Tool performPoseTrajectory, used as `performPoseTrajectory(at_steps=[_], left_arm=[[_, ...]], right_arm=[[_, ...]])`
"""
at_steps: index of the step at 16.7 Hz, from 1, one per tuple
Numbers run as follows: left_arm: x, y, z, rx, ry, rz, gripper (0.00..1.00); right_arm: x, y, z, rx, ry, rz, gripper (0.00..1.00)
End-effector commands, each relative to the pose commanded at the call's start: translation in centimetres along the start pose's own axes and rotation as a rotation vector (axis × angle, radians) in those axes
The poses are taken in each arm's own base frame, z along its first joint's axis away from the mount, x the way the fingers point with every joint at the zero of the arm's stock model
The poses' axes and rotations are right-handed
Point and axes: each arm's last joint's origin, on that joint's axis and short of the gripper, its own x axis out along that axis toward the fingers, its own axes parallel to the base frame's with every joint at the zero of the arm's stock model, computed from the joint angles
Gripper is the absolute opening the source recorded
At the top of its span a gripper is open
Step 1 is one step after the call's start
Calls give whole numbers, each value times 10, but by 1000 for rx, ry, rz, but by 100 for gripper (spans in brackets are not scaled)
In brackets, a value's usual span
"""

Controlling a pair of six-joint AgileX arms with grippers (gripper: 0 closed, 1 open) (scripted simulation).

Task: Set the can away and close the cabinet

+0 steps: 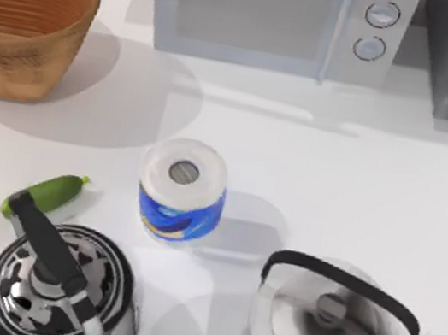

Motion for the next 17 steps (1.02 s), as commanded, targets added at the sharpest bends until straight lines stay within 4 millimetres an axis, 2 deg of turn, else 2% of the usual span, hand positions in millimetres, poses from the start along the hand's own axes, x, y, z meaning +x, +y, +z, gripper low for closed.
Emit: performPoseTrajectory(at_steps=[3, 6, 13, 17], left_arm=[[0, 0, 0, 0, 0, 0, 100], [0, 0, 0, 0, 0, 0, 100], [0, 0, 0, 0, 0, 0, 100], [0, 0, 0, 0, 0, 0, 100]], right_arm=[[-10, 14, 32, 47, 8, 14, 100], [-16, 23, 49, 63, 7, 19, 100], [-13, 25, 50, 64, 7, 25, 100], [15, 46, 54, 67, 3, 43, 100]])
